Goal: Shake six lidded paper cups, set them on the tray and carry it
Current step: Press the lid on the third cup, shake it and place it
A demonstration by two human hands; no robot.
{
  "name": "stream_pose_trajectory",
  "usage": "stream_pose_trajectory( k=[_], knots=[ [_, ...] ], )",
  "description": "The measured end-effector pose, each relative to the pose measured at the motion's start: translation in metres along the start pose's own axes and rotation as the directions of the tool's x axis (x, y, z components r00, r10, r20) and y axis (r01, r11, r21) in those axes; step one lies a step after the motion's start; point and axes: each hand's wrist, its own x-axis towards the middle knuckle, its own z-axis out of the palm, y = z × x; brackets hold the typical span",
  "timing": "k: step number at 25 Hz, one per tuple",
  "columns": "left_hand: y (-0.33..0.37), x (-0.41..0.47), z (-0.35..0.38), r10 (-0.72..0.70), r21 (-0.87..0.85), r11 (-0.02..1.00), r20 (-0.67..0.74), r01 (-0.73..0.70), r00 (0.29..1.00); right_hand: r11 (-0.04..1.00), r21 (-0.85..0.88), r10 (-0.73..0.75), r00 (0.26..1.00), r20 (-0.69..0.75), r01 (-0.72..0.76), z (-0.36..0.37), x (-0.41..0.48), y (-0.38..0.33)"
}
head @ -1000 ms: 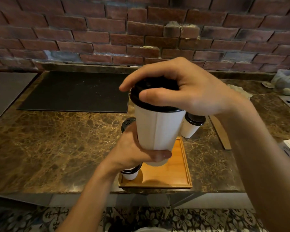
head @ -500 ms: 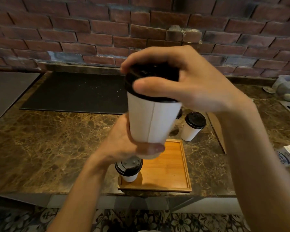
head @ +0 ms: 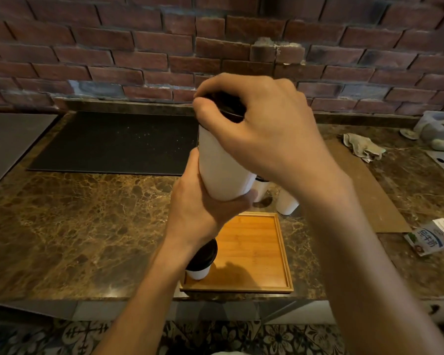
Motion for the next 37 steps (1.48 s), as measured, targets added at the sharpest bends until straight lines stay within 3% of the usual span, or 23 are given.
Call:
stream_pose_trajectory(
  k=[2,5,8,10,13,16,18,21,23,26,29,32,35,37],
  knots=[
    [-0.001,0.004,-0.011,-0.013,-0.036,0.999,0.127,0.017,0.992,0.968,0.239,-0.102,0.990,0.101,0.075,-0.012,0.006,0.010],
    [-0.002,0.006,-0.027,-0.010,-0.144,0.987,0.392,0.072,0.920,0.800,0.581,-0.377,0.880,0.289,0.152,-0.022,0.012,0.030],
    [-0.002,0.004,-0.030,0.013,-0.231,0.963,0.557,0.140,0.830,0.718,0.683,-0.497,0.786,0.368,0.134,-0.017,0.013,0.036],
    [-0.005,0.002,-0.026,-0.005,-0.203,0.972,0.473,0.115,0.881,0.756,0.645,-0.430,0.826,0.365,0.108,-0.019,0.012,0.038],
    [-0.006,0.001,-0.010,-0.102,-0.011,0.994,0.148,0.105,0.984,0.906,0.417,-0.206,0.932,0.297,0.067,-0.012,0.011,0.027],
    [-0.005,0.000,-0.002,-0.166,0.096,0.981,-0.025,0.167,0.986,0.988,0.149,-0.068,0.991,0.119,0.049,0.008,0.007,0.014],
    [-0.008,0.001,-0.010,-0.128,0.078,0.989,0.066,0.123,0.990,0.964,0.237,-0.153,0.981,0.116,0.122,0.004,0.006,0.019],
    [-0.005,0.004,-0.030,-0.044,-0.021,0.998,0.395,0.057,0.918,0.720,0.668,-0.465,0.845,0.263,0.188,-0.013,0.004,0.036],
    [-0.001,0.003,-0.034,0.019,-0.073,0.997,0.516,0.022,0.856,0.619,0.773,-0.552,0.778,0.301,0.140,-0.014,0.002,0.040],
    [-0.004,-0.002,-0.026,-0.004,-0.139,0.987,0.456,0.076,0.890,0.696,0.702,-0.486,0.819,0.304,0.153,-0.014,0.001,0.037],
    [-0.009,-0.004,-0.009,-0.102,-0.068,0.991,0.139,0.112,0.985,0.897,0.421,-0.250,0.940,0.230,0.135,-0.009,0.001,0.022],
    [-0.009,-0.006,0.006,-0.071,0.029,0.997,-0.084,0.074,0.994,0.986,0.165,-0.047,0.998,0.043,0.039,0.012,-0.001,0.000],
    [-0.010,-0.004,-0.002,-0.125,-0.014,0.992,0.005,0.125,0.992,0.985,0.148,-0.101,0.994,0.052,0.092,0.009,0.002,0.004],
    [-0.014,-0.001,-0.016,-0.135,-0.079,0.985,0.209,0.154,0.969,0.923,0.348,-0.241,0.953,0.180,0.168,-0.002,0.004,0.016]
  ],
)
